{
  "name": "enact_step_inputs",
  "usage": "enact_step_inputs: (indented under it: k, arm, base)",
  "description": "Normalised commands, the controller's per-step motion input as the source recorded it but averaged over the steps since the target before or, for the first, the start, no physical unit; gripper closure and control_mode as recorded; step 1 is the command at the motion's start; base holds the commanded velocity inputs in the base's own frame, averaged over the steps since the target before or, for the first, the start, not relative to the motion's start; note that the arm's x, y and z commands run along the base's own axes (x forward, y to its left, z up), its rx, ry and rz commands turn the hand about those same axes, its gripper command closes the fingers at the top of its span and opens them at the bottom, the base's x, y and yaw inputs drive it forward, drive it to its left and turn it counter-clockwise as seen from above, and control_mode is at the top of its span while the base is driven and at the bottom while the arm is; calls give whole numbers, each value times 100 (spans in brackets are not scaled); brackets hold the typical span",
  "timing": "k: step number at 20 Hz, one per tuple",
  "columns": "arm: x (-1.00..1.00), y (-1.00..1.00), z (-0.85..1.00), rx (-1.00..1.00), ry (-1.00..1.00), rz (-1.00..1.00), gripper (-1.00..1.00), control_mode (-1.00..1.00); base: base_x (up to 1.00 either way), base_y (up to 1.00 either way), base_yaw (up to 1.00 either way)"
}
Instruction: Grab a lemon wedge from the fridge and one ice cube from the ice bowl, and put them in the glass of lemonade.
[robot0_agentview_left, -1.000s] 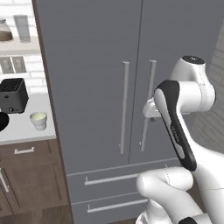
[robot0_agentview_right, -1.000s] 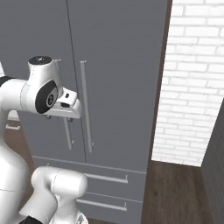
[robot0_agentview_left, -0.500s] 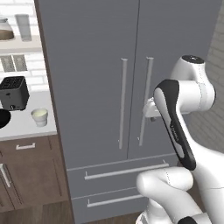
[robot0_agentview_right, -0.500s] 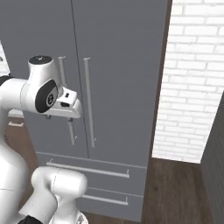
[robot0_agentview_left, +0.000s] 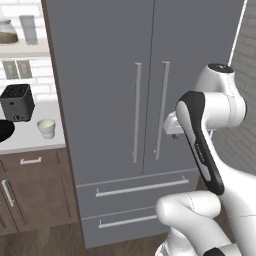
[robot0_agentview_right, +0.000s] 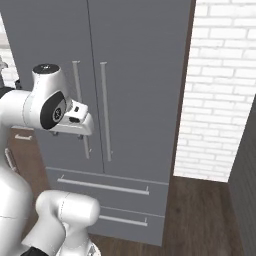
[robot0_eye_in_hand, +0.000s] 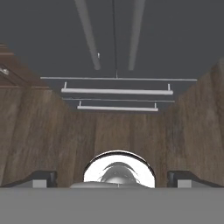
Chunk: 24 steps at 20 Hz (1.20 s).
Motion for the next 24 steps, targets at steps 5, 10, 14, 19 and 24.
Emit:
enact_step_inputs:
  k: [5,10,14,19,24]
  arm:
    - [0,0,0,0,0,0,-100,100]
    - [-3,0,4,0,-4,0,-100,-100]
    - [-28,0,77,-9,-42,6,-100,-100]
    - [-20,6,100,-22,-46,0,-100,-100]
    - [14,-8,68,-10,-35,0,-100,-100]
  base:
    - [-22,4,0]
    - [-13,0,0]
    - [0,0,0]
    - [0,0,0]
    - [0,0,0]
